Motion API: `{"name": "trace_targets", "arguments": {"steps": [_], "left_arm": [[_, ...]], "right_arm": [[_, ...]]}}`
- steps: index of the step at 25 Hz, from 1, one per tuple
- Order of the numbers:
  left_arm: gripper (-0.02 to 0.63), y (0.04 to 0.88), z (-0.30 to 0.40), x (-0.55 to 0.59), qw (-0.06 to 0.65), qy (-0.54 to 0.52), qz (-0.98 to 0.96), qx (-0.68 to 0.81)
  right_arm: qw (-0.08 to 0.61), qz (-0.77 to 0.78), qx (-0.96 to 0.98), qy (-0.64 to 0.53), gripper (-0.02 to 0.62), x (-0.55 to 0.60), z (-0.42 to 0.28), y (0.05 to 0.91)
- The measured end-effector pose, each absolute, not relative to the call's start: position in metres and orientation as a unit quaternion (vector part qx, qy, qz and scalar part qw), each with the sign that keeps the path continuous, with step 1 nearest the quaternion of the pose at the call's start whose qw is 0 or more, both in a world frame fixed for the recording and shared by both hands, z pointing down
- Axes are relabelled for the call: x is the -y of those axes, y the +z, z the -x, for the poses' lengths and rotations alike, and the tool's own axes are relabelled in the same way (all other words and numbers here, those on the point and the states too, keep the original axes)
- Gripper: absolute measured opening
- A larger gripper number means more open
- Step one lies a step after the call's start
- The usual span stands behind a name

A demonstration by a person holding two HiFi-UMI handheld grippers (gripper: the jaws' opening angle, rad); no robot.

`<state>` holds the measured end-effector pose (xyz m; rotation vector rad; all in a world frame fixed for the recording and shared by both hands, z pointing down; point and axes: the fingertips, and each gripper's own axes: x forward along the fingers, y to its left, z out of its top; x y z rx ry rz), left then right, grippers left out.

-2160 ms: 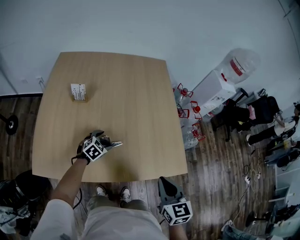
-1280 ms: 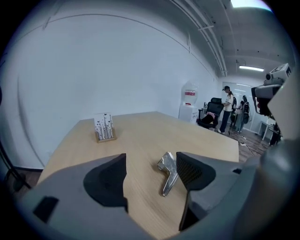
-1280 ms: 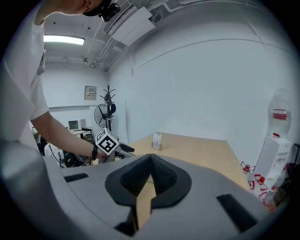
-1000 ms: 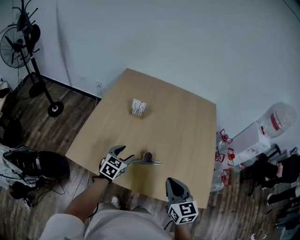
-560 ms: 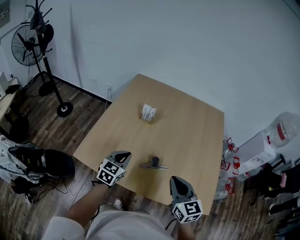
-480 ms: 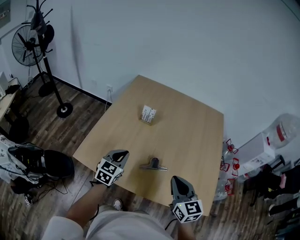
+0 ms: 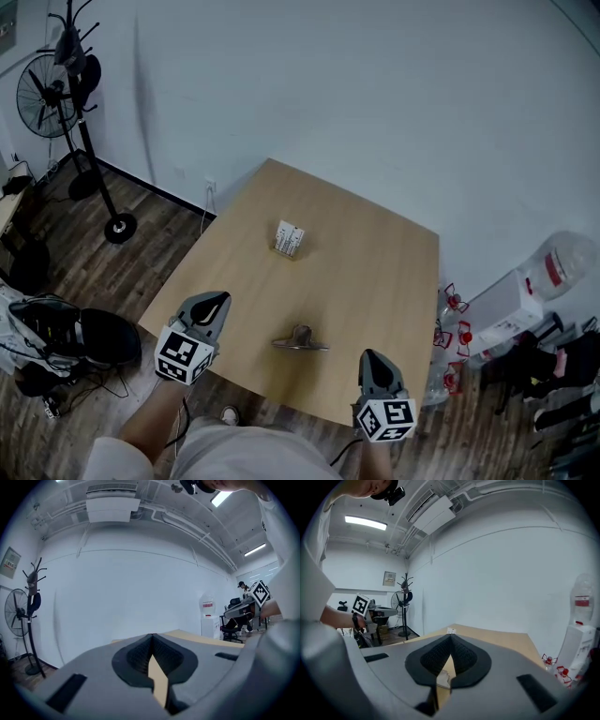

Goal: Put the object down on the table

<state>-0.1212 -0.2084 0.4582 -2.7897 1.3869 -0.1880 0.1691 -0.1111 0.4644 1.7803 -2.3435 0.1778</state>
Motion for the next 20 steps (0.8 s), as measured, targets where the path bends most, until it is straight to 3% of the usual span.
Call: {"name": "trace_targets", "arguments": {"steps": [14, 20], "left_arm": [[0.006, 0.418, 0.199, 0.175, 0.005, 0.010, 0.846, -0.533], [0.006, 0.400, 0.189, 0.172, 0.024, 0.019, 0.851, -0.524]], "right_arm": [[0.074, -0.661, 0.745, 0.061, -0.003, 0.103, -0.229, 0.453], [0.069, -0.678, 0.729, 0.055, -0.003, 0.101, -0.244, 0.441]]}}
